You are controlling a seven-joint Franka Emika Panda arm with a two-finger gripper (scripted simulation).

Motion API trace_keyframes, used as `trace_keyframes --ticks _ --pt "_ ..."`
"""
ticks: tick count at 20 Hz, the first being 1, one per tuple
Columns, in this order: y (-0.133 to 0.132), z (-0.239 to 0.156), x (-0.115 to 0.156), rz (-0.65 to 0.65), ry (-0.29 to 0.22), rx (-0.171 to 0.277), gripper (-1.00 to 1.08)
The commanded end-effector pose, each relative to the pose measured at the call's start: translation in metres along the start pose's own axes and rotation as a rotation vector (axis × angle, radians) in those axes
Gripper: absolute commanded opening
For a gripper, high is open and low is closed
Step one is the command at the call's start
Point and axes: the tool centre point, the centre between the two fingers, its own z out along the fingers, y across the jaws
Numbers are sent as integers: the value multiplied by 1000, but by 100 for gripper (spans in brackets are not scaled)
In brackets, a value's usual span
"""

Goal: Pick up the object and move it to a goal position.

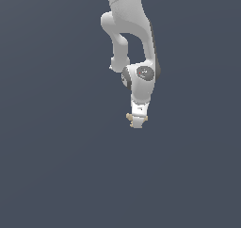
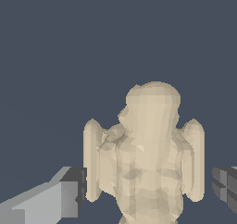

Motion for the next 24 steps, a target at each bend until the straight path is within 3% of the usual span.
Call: trace_keyframes --ticks 1,7,8,24 --pt "0 11 0 -1 0 0 100" --pt "0 22 0 -2 0 0 100" --pt "0 22 0 -2 0 0 -100" --pt "9 14 6 -2 0 -11 -100"
